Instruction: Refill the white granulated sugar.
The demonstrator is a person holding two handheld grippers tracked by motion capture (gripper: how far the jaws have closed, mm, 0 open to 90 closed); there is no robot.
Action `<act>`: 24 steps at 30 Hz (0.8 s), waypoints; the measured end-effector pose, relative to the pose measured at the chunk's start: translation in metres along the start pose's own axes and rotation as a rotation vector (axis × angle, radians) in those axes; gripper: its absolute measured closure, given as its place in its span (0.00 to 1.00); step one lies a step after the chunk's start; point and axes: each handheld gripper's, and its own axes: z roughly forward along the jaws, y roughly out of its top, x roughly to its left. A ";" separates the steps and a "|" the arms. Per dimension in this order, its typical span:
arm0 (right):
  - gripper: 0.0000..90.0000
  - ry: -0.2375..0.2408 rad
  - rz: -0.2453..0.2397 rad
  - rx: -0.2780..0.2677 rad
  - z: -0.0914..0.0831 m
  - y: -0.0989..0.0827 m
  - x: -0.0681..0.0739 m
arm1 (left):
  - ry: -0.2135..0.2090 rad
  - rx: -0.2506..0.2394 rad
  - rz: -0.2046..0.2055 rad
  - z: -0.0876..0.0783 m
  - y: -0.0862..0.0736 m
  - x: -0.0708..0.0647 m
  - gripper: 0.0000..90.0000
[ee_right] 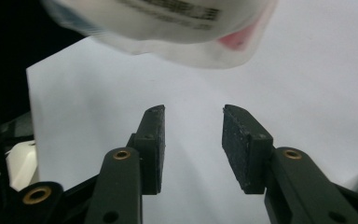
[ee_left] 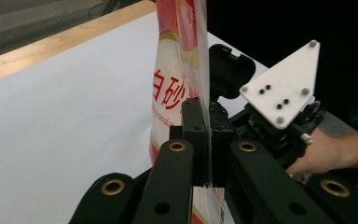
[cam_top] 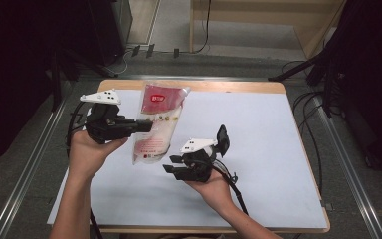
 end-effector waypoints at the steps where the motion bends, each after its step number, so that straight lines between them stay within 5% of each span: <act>1: 0.66 0.003 -0.005 -0.001 -0.001 0.000 0.001 | 0.002 0.004 0.001 0.002 -0.001 0.003 1.00; 8: 0.64 0.040 -0.037 -0.004 -0.010 -0.002 0.002 | 0.026 0.001 -0.022 0.019 -0.009 0.030 1.00; 16: 0.64 0.062 -0.072 -0.006 -0.027 -0.010 0.000 | 0.003 -0.004 -0.015 0.041 -0.014 0.051 1.00; 24: 0.64 0.062 -0.037 -0.014 -0.044 -0.021 -0.009 | -0.006 0.004 -0.006 0.065 -0.017 0.067 1.00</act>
